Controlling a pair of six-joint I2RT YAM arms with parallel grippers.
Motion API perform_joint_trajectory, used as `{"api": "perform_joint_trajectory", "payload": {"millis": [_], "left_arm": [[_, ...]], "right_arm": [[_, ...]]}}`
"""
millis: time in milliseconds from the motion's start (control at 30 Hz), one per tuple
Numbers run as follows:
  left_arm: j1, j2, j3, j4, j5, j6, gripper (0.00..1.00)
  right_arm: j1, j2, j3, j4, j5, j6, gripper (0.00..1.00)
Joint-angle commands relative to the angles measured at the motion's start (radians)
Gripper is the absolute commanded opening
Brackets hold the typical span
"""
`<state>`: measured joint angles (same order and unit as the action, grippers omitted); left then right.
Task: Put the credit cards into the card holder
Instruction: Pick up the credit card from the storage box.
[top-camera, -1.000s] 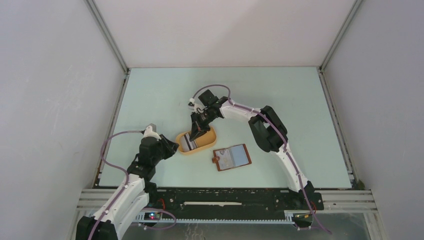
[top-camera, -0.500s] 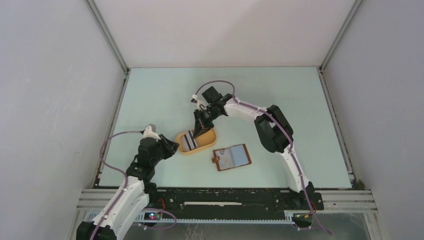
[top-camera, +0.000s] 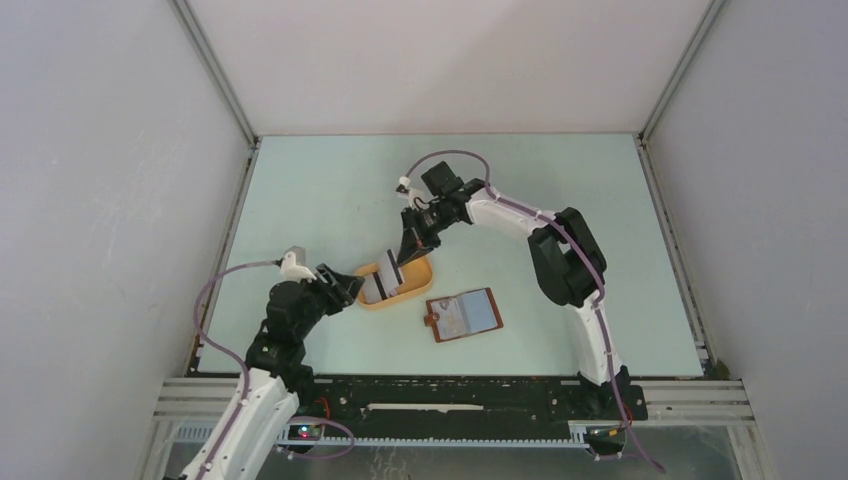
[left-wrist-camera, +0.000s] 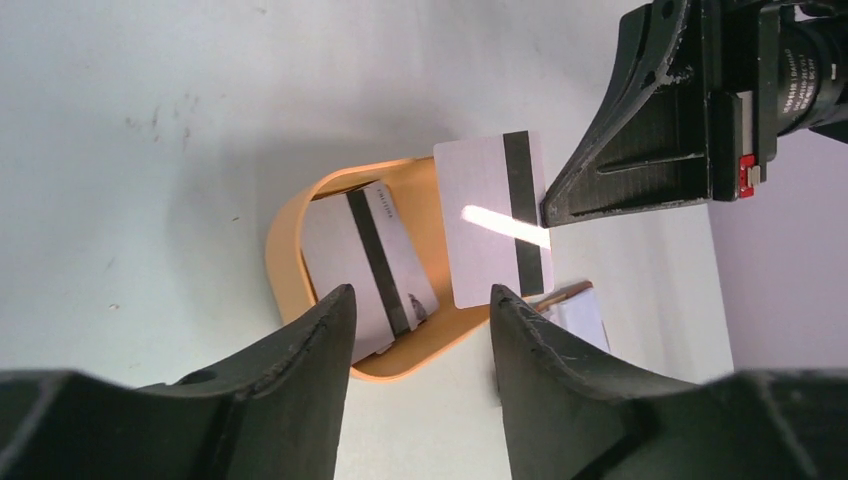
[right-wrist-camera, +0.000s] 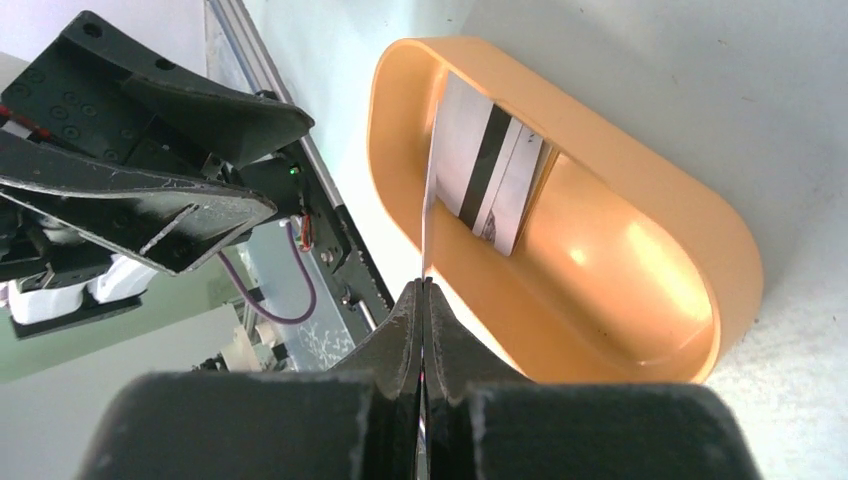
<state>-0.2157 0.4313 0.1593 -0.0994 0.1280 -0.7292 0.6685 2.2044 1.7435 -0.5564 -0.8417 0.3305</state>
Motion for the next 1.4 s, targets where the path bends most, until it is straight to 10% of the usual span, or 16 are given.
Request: {"api": "perform_joint_trajectory", "payload": {"millis": [0,300,767,1233,1367], "left_arm": [[-0.002,-0.054,0.02,0.026,0.065,-0.01,0.6],[-0.003,-0.066,-0.071,0.346,0.258,-0.116,0.83],[-0.007,0.186,-0.123,0.811,0.398,-0.341,0.82],[-0.058,0.307,-0.104,0.995,0.428,-0.434,0.49],[-0.076,0.325,-0.092,0.998,0.429,-0.432,0.23]], "right_arm": [[-0.021,-0.102,-0.017,0.031,-0.054,-0.028,0.0],[-0.047,-0.218,-0.158,0.115,-0.16,0.007,0.0],[-0.072,-0.363,-0.322,0.309,-0.344,0.165,0.0],[-0.028,-0.368,-0.337,0.338,-0.365,0.182,0.0],[-0.017,-0.368,-0.337,0.331,-0.357,0.169,0.0]]}}
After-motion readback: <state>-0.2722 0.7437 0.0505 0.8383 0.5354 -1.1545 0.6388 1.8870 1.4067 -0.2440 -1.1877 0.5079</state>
